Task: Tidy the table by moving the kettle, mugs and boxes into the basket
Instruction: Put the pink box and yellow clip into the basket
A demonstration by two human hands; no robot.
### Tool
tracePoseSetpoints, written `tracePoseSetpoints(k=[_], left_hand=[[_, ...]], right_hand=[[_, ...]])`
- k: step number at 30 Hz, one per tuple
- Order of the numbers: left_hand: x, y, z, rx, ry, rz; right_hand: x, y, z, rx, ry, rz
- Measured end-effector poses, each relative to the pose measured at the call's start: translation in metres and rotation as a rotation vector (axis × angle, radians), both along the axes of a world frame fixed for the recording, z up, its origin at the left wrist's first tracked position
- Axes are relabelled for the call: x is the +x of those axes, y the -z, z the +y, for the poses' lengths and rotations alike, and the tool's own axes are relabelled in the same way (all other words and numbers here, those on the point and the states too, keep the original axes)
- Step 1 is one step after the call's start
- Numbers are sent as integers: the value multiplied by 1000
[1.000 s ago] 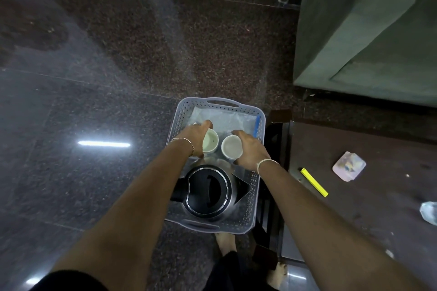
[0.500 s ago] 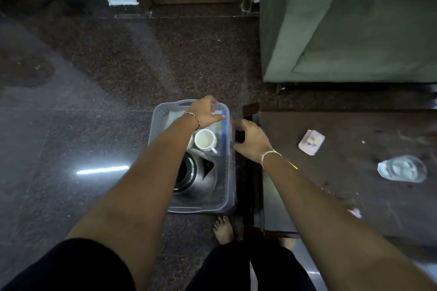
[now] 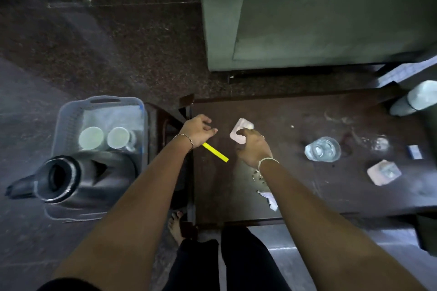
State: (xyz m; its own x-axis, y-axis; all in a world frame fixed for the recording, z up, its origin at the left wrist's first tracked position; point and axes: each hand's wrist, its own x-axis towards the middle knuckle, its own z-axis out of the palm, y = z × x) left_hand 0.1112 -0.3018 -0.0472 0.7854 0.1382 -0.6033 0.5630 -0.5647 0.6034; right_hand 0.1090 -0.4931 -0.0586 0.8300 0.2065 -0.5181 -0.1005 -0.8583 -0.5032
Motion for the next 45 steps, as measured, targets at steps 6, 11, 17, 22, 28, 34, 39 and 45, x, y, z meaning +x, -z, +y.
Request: tracePoseSetpoints(k=[6,11,17,22,28,34,39,45], left_hand=[[10,41,-62,61,61,35],[5,82,-75,123,168,90],[4,113,-69,60,23,132],[4,115,-62,-152,-224,159],[0,97,-46,-424,-656,137],[-10,65,-43,-573,-627,89],[-25,58,-31,-628,-543,158],[-55,87,-11,-633,-955,105]], right_hand=[[31,39,-47,-135,-20,8],[54,75,-42,-102,-38,-20],[68,115,-25,-63,-148,26],[67,135,-19,-8,-91,-25],[62,114,-13,355,386,209],[53,91,3,575,488,703],[48,90,21,537,347,757],[33,114,41,152,155,188]])
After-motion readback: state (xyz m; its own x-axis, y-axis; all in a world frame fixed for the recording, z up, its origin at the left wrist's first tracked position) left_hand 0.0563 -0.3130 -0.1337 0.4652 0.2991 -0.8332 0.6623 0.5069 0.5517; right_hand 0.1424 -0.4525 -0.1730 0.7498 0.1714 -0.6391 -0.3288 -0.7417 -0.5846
